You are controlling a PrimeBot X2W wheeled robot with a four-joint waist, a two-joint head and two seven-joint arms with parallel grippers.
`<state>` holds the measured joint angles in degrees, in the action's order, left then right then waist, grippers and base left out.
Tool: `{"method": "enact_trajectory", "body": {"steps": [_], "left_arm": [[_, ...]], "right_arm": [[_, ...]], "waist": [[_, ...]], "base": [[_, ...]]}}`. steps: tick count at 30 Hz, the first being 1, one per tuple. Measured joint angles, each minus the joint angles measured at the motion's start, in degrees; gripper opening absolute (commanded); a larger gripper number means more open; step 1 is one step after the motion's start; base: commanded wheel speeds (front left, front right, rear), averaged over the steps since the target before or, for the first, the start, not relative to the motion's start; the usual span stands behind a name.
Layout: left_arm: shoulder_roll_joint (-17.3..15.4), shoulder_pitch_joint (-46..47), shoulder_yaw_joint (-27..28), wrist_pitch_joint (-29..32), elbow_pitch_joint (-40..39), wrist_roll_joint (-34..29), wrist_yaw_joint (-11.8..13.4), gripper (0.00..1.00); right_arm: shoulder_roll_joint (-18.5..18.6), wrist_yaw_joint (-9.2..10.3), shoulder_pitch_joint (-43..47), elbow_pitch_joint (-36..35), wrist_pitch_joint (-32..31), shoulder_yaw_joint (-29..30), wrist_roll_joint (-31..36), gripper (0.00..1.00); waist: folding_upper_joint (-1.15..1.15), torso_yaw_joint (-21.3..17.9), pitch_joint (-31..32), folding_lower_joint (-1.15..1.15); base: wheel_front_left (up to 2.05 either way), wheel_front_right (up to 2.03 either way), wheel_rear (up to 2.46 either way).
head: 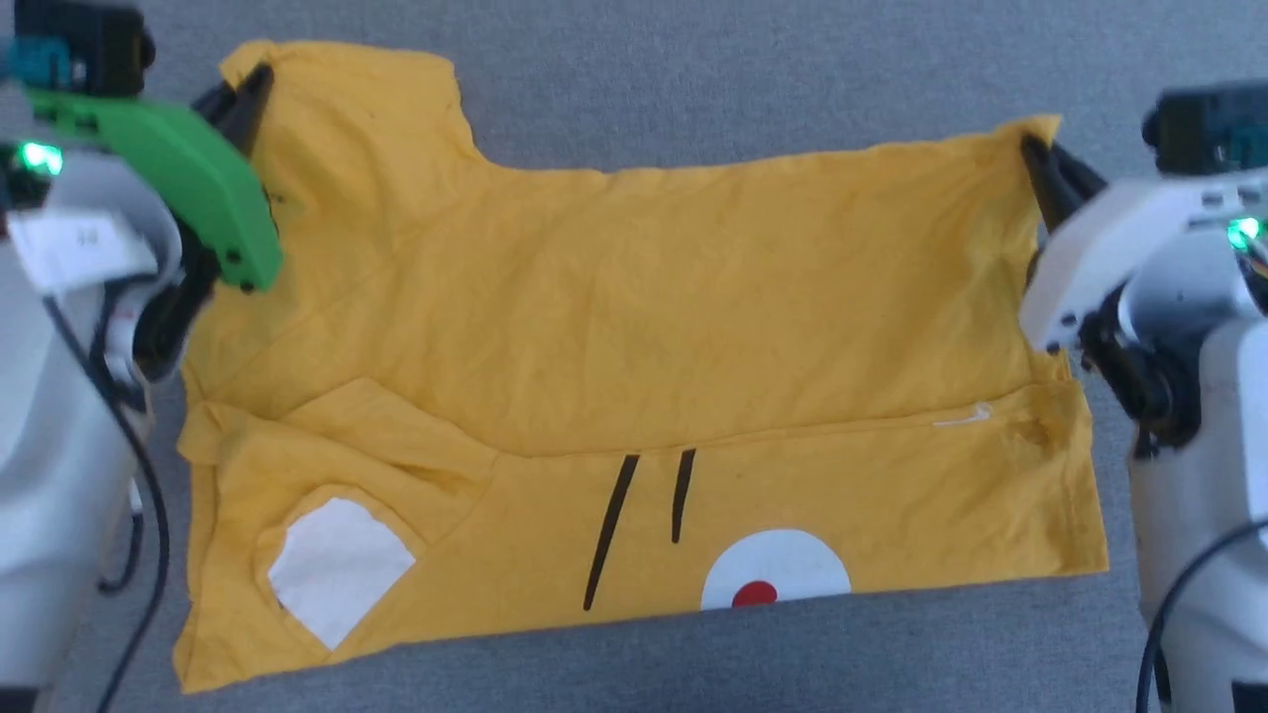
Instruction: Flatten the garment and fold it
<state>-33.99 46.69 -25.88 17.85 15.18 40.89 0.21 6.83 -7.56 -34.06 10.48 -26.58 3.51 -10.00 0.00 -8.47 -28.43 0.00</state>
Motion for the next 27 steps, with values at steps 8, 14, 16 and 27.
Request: {"method": "enact_trajectory", "body": {"steps": [8,14,16,27], "left_arm": [[0.01,-16.71,3.61,-10.8,-8.48,3.41,1.9,0.0],[-0.1,-28.92,4.28,-12.32,-13.0,6.56,3.63,0.0],[-0.21,-31.82,3.94,-11.63,-13.81,7.7,3.88,0.0],[0.24,-37.56,-1.49,-7.84,-10.51,9.35,2.26,0.0]], "right_arm": [[2.48,0.0,12.23,-4.08,11.27,-0.32,-4.81,0.0],[3.83,0.0,18.73,-3.28,11.84,0.82,-5.69,0.0],[4.36,0.0,20.15,-2.93,10.84,0.93,-5.65,0.0],[8.39,0.0,22.47,1.92,2.76,-2.83,-2.82,0.0]], "waist": [[0.0,1.4,6.26,0.0],[0.0,2.92,10.67,0.0],[0.0,3.51,11.7,0.0],[0.0,6.82,12.81,0.0]], "base": [[0.0,0.0,0.0],[0.0,0.0,0.0],[0.0,0.0,0.0],[0.0,0.0,0.0]]}}
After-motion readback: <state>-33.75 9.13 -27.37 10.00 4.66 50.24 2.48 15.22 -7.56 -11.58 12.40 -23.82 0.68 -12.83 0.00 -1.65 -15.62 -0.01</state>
